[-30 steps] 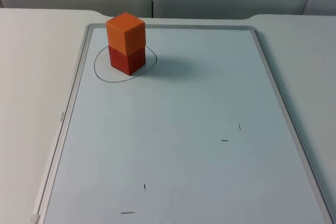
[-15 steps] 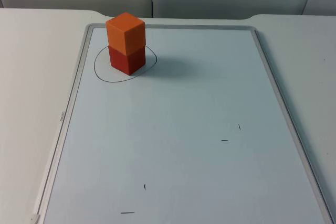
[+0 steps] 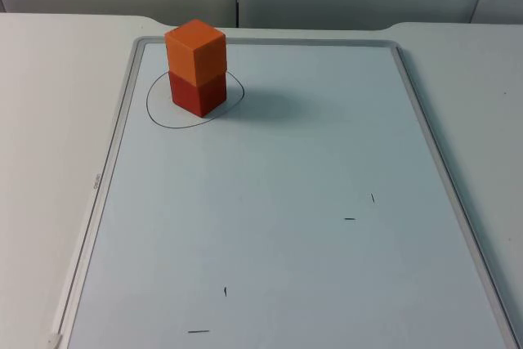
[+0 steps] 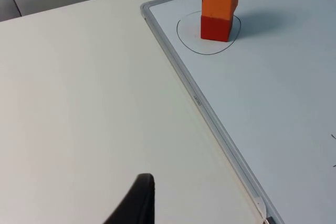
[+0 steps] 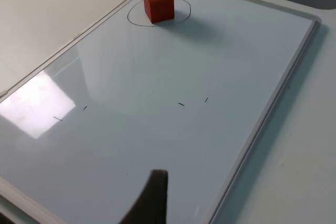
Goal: Pick up one cube with the left hand and another cube with the right hand. First place the cube in the right hand at the target position, then stack the cube in the left hand on top.
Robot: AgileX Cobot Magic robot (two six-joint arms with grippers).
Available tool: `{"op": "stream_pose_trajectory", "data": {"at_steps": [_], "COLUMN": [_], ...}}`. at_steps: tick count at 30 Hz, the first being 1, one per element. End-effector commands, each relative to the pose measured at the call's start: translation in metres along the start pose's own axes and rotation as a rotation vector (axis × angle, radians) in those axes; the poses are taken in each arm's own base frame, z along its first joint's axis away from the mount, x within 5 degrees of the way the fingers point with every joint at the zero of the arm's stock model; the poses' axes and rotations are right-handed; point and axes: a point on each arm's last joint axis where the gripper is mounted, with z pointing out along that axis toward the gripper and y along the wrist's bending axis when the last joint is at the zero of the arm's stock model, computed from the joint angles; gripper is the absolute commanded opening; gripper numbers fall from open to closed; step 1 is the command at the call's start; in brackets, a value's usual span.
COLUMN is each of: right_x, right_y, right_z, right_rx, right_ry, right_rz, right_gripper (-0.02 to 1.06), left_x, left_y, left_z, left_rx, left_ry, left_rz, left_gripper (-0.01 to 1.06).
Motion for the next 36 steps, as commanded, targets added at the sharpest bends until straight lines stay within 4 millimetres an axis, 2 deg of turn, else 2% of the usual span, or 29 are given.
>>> {"op": "stream_pose_trajectory", "data": {"at_steps": [1, 13, 15, 17, 36], "right_x": [0.0017, 0.0017, 0.0017, 0.0017, 0.0017], "right_y": [0.0006, 0.0006, 0.0006, 0.0006, 0.0006], "right_z": [0.0016, 0.0016, 0.0016, 0.0016, 0.0015], "right_rx": [-0.007, -0.008, -0.008, -0.008, -0.005], "right_ry": [0.004, 0.004, 0.004, 0.004, 0.004], "right_rz": [0.005, 0.004, 0.004, 0.004, 0.006], "right_gripper": [0.89, 0.89, 0.94, 1.05, 1.05], "left_x": [0.0002, 0.0002, 0.0002, 0.0002, 0.0002], "left_y": [0.0001, 0.0001, 0.0001, 0.0001, 0.0001], "left_z": [0.0002, 0.0002, 0.0002, 0.0002, 0.0002], "left_rx": [0.002, 0.002, 0.002, 0.002, 0.002], "left_ry": [-0.011, -0.011, -0.011, -0.011, -0.011], "left_rz": [-0.001, -0.001, -0.001, -0.001, -0.001], "left_gripper": [1.05, 1.05, 1.05, 1.05, 1.05]}}
